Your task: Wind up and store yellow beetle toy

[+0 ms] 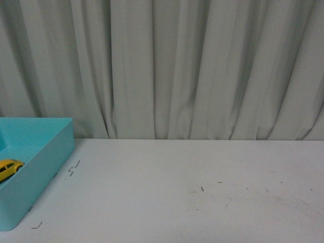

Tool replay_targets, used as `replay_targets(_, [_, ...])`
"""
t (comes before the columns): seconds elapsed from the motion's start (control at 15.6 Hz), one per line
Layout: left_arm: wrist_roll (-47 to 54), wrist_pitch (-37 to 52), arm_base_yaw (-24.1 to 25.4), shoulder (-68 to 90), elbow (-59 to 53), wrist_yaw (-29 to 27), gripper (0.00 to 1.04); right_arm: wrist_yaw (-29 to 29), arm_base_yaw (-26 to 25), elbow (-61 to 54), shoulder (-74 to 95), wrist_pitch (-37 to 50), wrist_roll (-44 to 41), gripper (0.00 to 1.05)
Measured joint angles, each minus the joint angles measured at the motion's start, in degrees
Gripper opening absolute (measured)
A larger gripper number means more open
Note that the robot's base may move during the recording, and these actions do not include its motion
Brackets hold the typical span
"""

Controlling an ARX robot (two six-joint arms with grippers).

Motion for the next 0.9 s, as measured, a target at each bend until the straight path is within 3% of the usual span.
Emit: replay_targets(0.9, [0.0, 0.1, 0.0, 0.0, 0.0, 0.0, 0.98, 0.0, 0.0, 0.0, 0.0, 0.1, 0.0, 0.98])
